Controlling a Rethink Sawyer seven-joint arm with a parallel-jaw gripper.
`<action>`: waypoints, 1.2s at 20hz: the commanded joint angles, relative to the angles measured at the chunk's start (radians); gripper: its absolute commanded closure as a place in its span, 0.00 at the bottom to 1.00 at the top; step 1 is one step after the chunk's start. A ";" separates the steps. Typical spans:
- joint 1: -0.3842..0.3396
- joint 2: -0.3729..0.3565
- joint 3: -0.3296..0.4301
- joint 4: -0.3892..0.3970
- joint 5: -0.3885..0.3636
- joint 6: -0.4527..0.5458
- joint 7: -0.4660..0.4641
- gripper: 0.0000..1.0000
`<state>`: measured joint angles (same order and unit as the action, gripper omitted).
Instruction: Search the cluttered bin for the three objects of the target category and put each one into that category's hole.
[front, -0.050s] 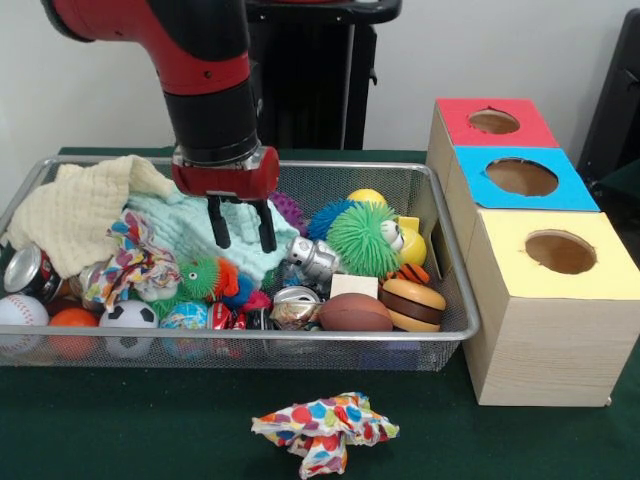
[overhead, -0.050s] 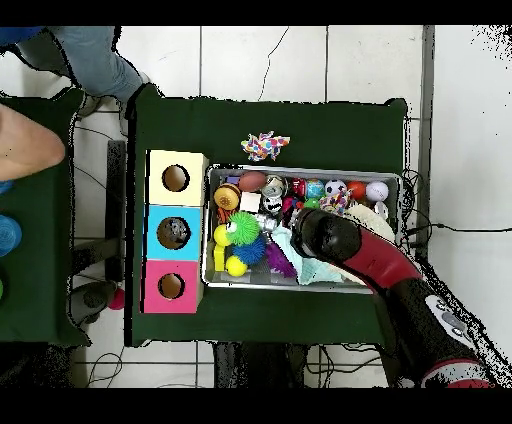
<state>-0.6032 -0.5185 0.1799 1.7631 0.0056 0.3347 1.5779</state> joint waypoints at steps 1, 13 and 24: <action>-0.007 0.104 0.082 0.034 0.024 -0.106 0.180 0.00; -0.019 0.192 0.119 0.027 0.046 -0.195 0.204 0.00; -0.031 0.210 0.147 0.040 0.082 -0.187 0.227 0.00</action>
<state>-0.6397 -0.3846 0.2335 1.7723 0.0265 0.1682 1.5779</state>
